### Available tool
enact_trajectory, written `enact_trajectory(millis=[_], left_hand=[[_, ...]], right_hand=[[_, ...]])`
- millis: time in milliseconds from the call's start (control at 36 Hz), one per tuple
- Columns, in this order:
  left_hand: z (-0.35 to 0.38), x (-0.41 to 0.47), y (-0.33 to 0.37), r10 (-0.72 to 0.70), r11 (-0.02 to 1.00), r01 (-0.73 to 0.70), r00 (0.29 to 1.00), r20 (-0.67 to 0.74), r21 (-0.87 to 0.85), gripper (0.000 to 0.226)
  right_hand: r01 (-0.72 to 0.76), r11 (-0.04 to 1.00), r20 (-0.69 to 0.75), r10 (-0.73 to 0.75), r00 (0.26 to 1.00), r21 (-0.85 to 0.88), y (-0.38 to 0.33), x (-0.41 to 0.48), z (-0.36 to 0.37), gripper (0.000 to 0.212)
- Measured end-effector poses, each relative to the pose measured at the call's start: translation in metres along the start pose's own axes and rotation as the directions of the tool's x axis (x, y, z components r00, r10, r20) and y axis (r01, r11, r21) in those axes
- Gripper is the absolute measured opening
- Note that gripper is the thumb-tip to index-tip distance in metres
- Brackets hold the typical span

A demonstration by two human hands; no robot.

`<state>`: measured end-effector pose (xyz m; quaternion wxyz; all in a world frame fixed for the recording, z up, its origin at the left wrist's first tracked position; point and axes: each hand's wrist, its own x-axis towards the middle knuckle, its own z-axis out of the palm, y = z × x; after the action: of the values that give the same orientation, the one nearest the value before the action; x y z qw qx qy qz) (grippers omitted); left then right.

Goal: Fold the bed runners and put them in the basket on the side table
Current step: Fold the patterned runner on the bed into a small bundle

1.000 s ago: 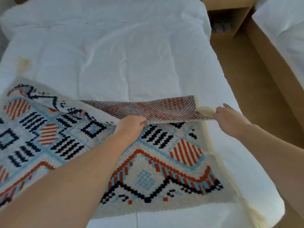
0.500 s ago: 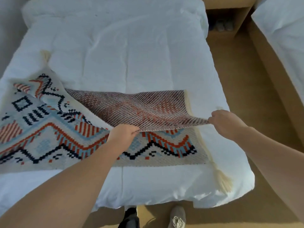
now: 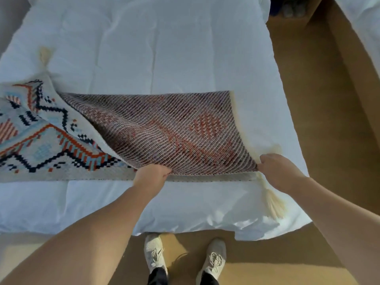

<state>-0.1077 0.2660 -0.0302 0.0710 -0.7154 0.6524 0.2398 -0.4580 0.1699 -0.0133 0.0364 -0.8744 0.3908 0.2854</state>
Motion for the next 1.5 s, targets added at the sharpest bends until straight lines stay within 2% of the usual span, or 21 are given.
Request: enact_trajectory(millis=[194,306,417,611,778,972,1028,1167,1333,1500], left_hand=[[0.048,0.004,-0.012,0.068,0.997,-0.069,0.996,-0.056,-0.017,0.030],[0.060,0.000,-0.016,0.029,1.000,-0.029,0.999,0.033,-0.002,0.040],[0.044,-0.011,-0.020,0.011,1.000,-0.011,0.999,0.036,-0.021,0.044],[-0.045,-0.054,-0.037,-0.033,0.988,0.023,0.997,-0.064,-0.152,0.040],[-0.130,-0.116,-0.066,-0.103,0.982,0.073,0.980,-0.173,-0.172,0.039],[-0.192,-0.183,-0.134,-0.177,0.973,0.134,0.955,-0.239,-0.187,0.040],[-0.200,-0.199,-0.163,-0.208,0.964,0.160,0.951,-0.230,-0.211,0.040],[-0.214,-0.234,-0.238,-0.271,0.940,0.205,0.935,-0.230,-0.274,0.041],[-0.234,-0.264,-0.311,-0.279,0.943,0.220,0.932,-0.233,-0.250,0.041],[-0.255,-0.261,-0.354,-0.268,0.940,0.184,0.920,-0.286,-0.288,0.041]], right_hand=[[0.023,0.999,0.006,-0.023,1.000,-0.037,-0.023,0.018,0.044,0.034],[0.003,1.000,-0.003,-0.003,1.000,0.009,-0.029,0.019,0.052,0.037],[-0.005,0.999,-0.007,0.006,1.000,0.036,-0.030,0.014,0.038,0.039],[0.007,0.998,-0.063,-0.003,0.998,0.067,-0.055,0.000,-0.065,0.039],[0.048,0.978,-0.197,-0.007,0.980,0.203,-0.105,-0.010,-0.169,0.041],[0.120,0.925,-0.342,0.012,0.940,0.360,-0.189,-0.012,-0.265,0.026],[0.120,0.911,-0.353,0.029,0.935,0.394,-0.214,-0.009,-0.283,0.021],[0.112,0.901,-0.333,0.037,0.942,0.418,-0.278,0.004,-0.319,0.024],[0.102,0.853,-0.355,0.102,0.929,0.512,-0.345,0.021,-0.351,0.021],[0.119,0.810,-0.360,0.120,0.925,0.575,-0.384,0.042,-0.380,0.021]])
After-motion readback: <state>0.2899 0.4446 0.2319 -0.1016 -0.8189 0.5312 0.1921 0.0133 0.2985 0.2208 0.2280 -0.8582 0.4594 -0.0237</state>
